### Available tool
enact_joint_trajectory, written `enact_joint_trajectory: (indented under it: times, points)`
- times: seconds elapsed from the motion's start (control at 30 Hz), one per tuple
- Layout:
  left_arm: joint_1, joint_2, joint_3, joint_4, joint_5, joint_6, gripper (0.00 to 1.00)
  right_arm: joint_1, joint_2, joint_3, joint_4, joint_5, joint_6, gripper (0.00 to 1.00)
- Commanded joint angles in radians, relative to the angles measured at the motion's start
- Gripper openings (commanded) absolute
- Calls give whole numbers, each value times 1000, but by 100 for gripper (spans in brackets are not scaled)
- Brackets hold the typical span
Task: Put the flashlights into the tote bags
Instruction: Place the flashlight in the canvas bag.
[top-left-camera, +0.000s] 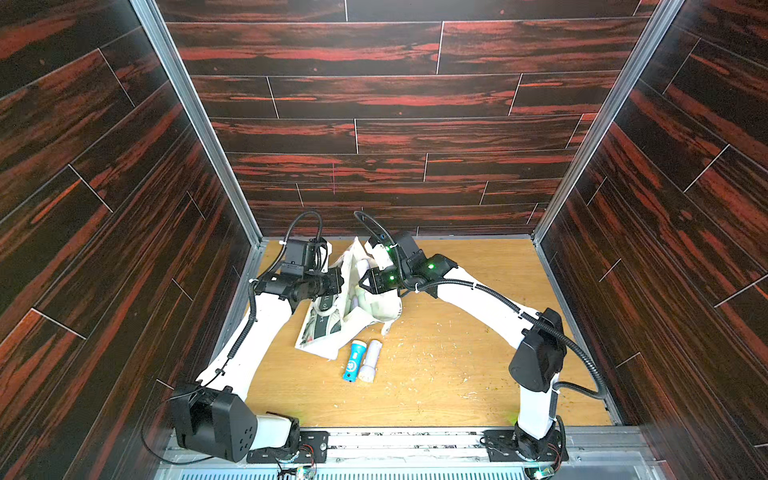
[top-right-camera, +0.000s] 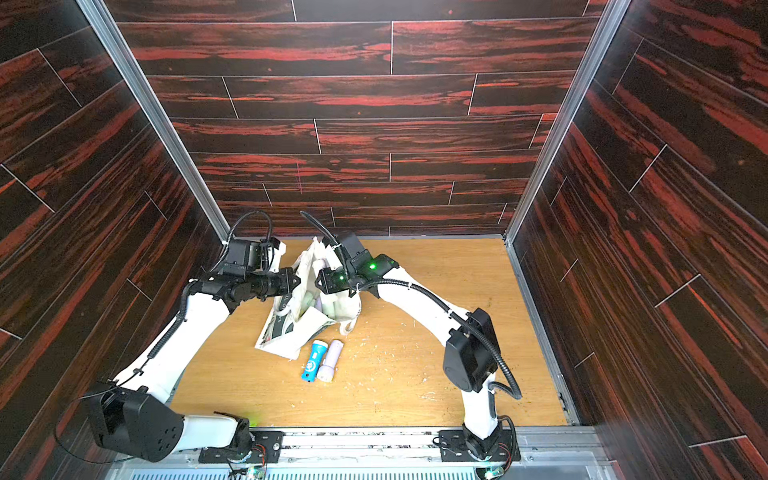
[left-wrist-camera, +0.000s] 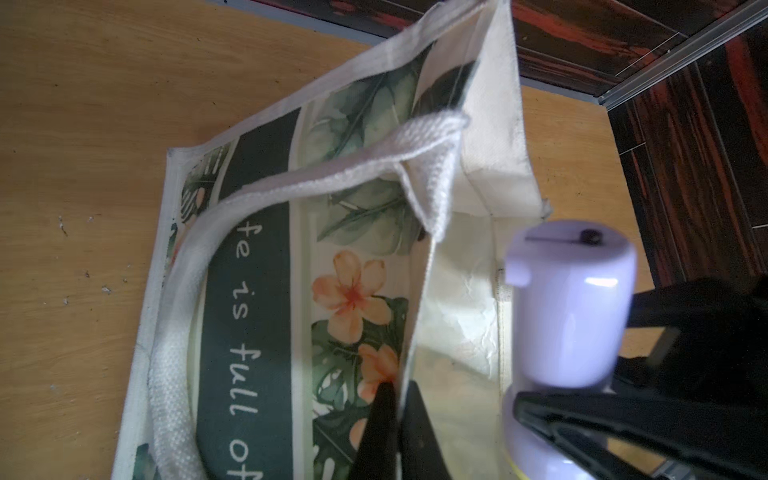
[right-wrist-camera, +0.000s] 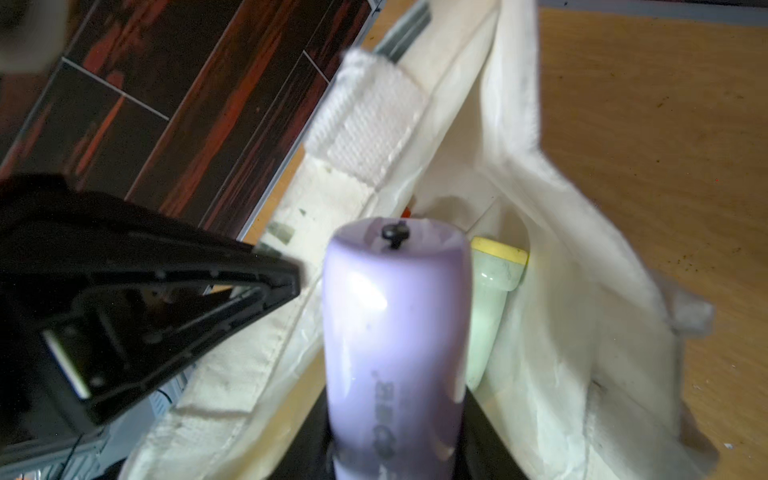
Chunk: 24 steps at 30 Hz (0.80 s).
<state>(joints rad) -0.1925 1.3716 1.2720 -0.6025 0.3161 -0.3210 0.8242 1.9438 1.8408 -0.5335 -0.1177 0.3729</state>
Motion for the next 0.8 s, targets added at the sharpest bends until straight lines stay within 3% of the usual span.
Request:
enact_joint_trajectory:
  times: [0.0, 0.77]
  points:
    - [2, 1, 41, 9, 20, -5, 0, -2, 49, 7, -12, -30, -50, 0]
    - [3, -45, 59, 67, 98, -10, 0, 21, 277, 99, -27, -87, 13, 0]
